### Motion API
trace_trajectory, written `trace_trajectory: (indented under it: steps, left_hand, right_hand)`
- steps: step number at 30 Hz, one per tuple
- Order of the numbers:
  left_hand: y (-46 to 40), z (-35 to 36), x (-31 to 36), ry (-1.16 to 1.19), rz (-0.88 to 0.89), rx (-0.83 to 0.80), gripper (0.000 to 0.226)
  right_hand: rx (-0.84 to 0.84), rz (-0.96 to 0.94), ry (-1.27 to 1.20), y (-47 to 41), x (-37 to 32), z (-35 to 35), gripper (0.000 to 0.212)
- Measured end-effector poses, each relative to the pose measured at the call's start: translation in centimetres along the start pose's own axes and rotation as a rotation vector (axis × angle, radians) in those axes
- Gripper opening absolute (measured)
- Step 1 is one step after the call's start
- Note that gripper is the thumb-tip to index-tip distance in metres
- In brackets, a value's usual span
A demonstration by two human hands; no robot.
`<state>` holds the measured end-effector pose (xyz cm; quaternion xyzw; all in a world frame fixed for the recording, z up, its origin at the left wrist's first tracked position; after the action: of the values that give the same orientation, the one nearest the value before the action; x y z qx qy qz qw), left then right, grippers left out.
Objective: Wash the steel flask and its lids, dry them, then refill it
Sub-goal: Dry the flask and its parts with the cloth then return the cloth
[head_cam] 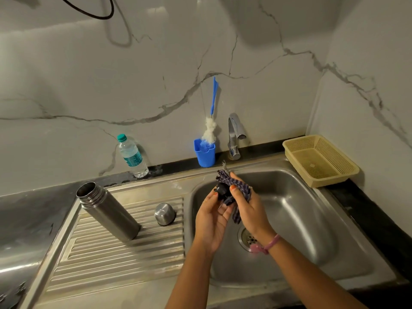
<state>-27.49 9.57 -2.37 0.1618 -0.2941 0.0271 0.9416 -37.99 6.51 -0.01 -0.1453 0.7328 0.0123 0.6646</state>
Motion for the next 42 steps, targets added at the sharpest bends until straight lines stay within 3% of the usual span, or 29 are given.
trace_trajectory:
  steps: [4,8,13,18,21,28,32,36,42]
  left_hand:
    - [0.0,0.6,0.0,-0.072,0.018,-0.014,0.042]
    - [-0.1,0.6,0.1,-0.063,-0.003,-0.059,0.044]
    - [-0.5,0.3,0.4,-0.031,0.033,0.004,0.046]
    - [-0.3,0.4,-0.1,0.015,0.014,-0.01,0.039]
    - [-0.6,0.2,-0.1,0.085,0.04,0.002,0.039]
    - [-0.5,1.0,0.0,-0.17,0.114,-0.001,0.05]
    - [-0.3,0.9,-0.1,-0.108,0.098,-0.035,0.045]
    - [-0.4,0.4,0.0,-0.026,0.074,-0.017,0.039]
    - [-0.6,-0.1,-0.2,-0.033,0.045,0.076,0.038]
  right_hand:
    - [-0.044,-0.043,0.065,0.5,-0.7,0.8,0.045]
    - [0.03,0.077,-0.068,-0.7,0.0,-0.4,0.032]
    - [-0.004,-0.009,-0.005,0.4,-1.2,0.4,0.044]
    - [0.062,0.035,-0.108,-0.1,-0.7,-0.1,0.034]
    - [0.022,-0.018,-0.035,0.5,-1.5,0.5,0.041]
    - [0.007,0.05,-0.045,-0.3,-0.7,0.5,0.043]
    - [0.049,0.096,-0.112,-0.7,-0.3,0.2,0.028]
    - [-0.02,0.025,-0.054,0.1,-1.2,1.0,0.041]
    - [0.034,0.088,-0.099,-0.7,-0.7,0.1,0.03]
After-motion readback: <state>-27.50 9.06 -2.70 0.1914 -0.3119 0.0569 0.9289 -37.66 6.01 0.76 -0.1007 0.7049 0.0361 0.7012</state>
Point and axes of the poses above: each hand's wrist, its own y-axis away from the middle knuckle, its own z-axis out of the palm, x = y × z, the point moved 5 cm from there along -y, towards the middle knuckle, and after that the axes turned 9 degrees about y, right-handed, at the moved point
